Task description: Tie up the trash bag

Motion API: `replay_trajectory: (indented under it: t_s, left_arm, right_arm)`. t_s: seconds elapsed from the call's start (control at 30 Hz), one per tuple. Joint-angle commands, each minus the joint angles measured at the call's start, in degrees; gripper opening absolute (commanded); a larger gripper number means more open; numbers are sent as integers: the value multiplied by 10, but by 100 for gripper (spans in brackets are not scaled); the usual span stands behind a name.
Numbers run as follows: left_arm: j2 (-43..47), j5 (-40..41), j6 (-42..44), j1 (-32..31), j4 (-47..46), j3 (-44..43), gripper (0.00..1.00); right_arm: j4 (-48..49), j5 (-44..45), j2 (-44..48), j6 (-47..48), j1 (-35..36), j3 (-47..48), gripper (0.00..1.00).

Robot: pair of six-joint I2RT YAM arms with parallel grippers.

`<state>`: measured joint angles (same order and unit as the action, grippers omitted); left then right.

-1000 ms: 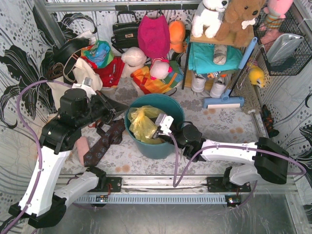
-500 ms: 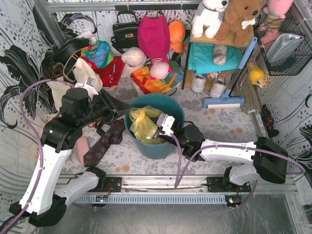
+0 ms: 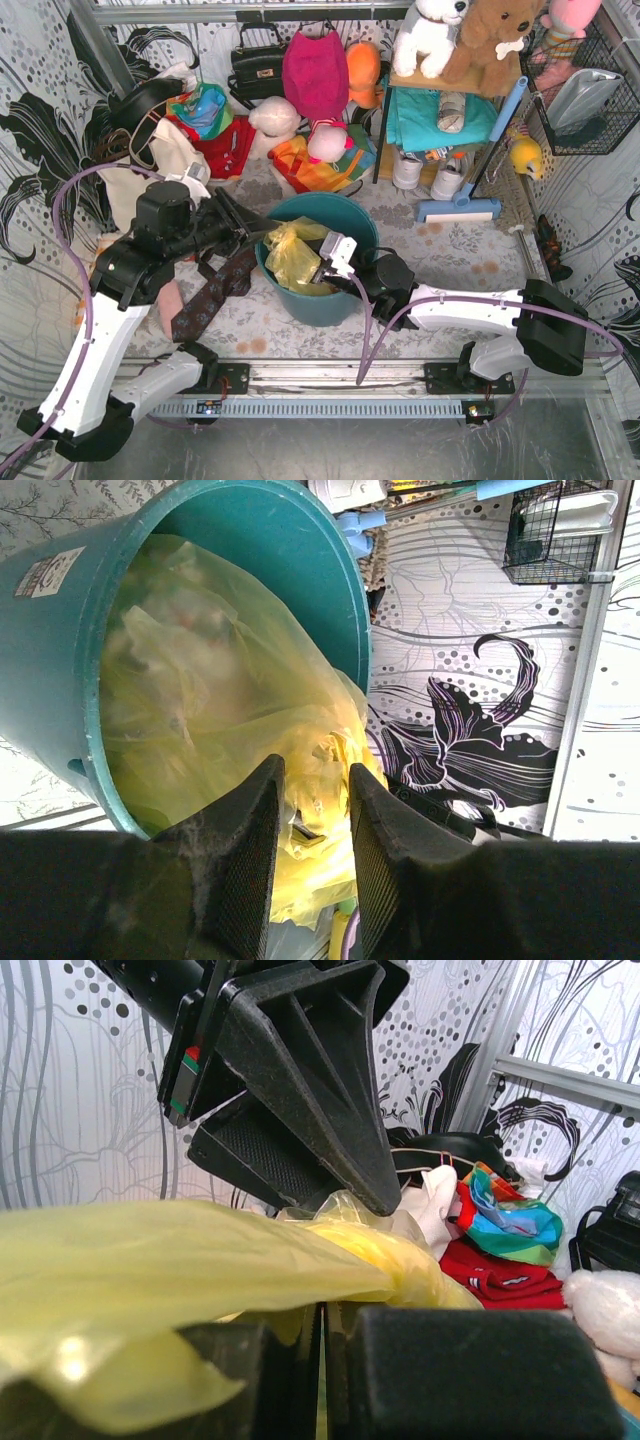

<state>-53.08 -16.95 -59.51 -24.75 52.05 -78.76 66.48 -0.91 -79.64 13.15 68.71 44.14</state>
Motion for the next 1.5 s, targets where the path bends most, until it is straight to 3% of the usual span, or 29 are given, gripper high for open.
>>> replay_trajectory:
  t_s: [0.0, 0.2, 0.8, 1.3, 1.47]
  left_arm:
    - [-5, 18, 20, -4, 0, -38, 40]
    - [-20, 47, 45, -5, 45, -107, 41]
    - [-15, -6, 14, -13, -9, -28, 40]
    - [-32, 47, 49, -20, 49, -117, 41]
    - [-30, 31, 44, -20, 39, -101, 41]
  right_arm:
    - [31, -5, -3, 0, 3, 17, 0]
    - [58, -5, -4, -3, 2, 13, 0]
    - [60, -8, -7, -6, 3, 15, 0]
    - [59, -10, -9, -7, 2, 16, 0]
    - [59, -10, -9, -8, 2, 15, 0]
